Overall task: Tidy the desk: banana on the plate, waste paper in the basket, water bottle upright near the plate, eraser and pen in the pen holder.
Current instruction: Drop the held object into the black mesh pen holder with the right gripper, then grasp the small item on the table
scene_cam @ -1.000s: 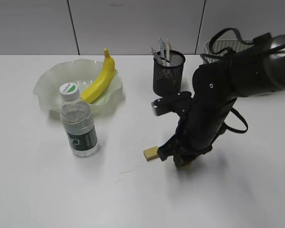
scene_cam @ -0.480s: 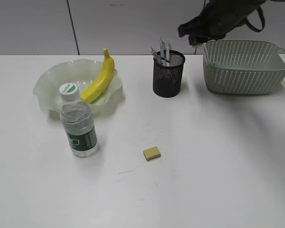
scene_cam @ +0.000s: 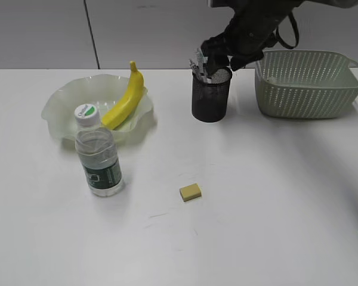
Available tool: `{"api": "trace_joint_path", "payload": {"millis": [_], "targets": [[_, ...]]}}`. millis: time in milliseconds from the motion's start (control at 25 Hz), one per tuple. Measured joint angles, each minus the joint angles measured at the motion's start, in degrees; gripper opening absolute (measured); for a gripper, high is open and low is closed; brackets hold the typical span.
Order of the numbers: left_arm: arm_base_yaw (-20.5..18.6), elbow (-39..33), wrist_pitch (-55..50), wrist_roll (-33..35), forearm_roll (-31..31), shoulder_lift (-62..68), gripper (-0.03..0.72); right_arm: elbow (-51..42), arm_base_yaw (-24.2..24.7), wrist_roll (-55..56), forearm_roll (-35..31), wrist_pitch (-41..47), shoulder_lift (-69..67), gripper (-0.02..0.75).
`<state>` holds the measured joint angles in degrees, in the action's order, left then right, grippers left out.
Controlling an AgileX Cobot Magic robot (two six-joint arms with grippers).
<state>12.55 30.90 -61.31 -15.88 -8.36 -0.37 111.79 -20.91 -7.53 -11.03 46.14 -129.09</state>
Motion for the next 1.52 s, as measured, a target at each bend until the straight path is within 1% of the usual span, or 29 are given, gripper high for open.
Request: {"api": "trace_joint_path", "payload": {"millis": [120,200,280,360,440,520,640,720,800,840,920,960,1040,1080,1160,1200,1240,1280,1320,1400,1440,1520], "targets": [[0.00,0.00,0.00,0.00,0.00,0.00,0.416,-1.79,0.00,0.17,4.38,4.56,3.06,0.527],[0.00,0.00,0.00,0.00,0.00,0.00,0.416,-7.85,0.00,0.37,6.96,4.38,8.94,0.504],[0.00,0.00,0.00,0.00,0.00,0.00,0.416,-17.71,0.00,0.47,8.80,2.00,19.45,0.474],[0.00,0.00,0.00,0.00,0.00,0.60,0.416,-31.46,0.00,1.41,10.48,-0.56,31.81,0.448],[0.00,0.00,0.07,0.74,0.24,2.72,0.416,-44.06,0.00,3.71,11.33,-0.13,46.27,0.426],[0.00,0.00,0.73,3.85,2.08,6.02,0.414,-56.14,0.00,4.84,11.67,1.67,59.48,0.412],[0.00,1.26,4.04,11.46,7.22,13.11,0.408,-68.92,-0.04,5.38,11.03,4.90,79.47,0.396],[0.00,2.65,8.87,15.88,10.60,19.31,0.405,-73.96,-0.04,6.68,11.03,8.58,93.12,0.379],[0.00,4.35,14.52,20.37,16.64,25.91,0.403,-77.15,-0.04,7.92,11.03,12.73,102.74,0.351],[0.00,5.57,16.95,23.85,19.74,29.84,0.396,-77.97,-0.04,8.17,11.03,14.68,107.63,0.337],[0.65,8.41,20.03,30.22,27.41,37.32,0.363,-79.21,-0.04,8.38,11.03,17.08,115.69,0.321],[1.67,10.16,21.15,33.34,30.65,41.34,0.346,-79.66,-0.04,8.63,11.03,17.94,119.51,0.318],[5.23,13.68,24.28,37.50,34.23,49.85,0.316,-80.14,-0.04,9.63,11.03,18.97,125.15,0.315],[8.15,15.49,26.40,38.36,34.71,53.42,0.310,-80.16,-0.04,10.26,11.66,19.10,127.47,0.314],[16.08,19.37,30.52,38.99,34.15,60.39,0.303,-80.20,-0.04,11.11,12.33,19.39,129.32,0.312],[19.90,21.12,32.75,38.06,33.25,63.63,0.302,-80.26,-0.04,11.36,12.46,19.40,129.40,0.311],[24.49,23.42,34.15,36.10,31.20,67.93,0.302,-80.26,-0.04,11.44,12.46,19.35,129.40,0.311],[28.82,26.06,34.90,32.69,28.73,72.74,0.301,-80.31,-0.04,11.49,12.46,19.35,129.40,0.311],[32.77,29.09,34.76,28.57,24.25,77.95,0.304,-80.31,-0.04,11.51,12.51,19.35,129.40,0.311],[38.63,35.36,32.21,20.68,16.01,88.08,0.330,-80.31,-0.04,11.56,12.51,19.30,129.40,0.311],[40.80,38.94,29.73,17.07,12.74,93.39,0.360,-80.31,-0.04,11.56,12.56,19.30,129.40,0.311],[42.81,44.91,25.24,13.51,8.36,101.73,0.437,-80.31,-0.04,11.56,12.56,19.30,129.40,0.311]]}}
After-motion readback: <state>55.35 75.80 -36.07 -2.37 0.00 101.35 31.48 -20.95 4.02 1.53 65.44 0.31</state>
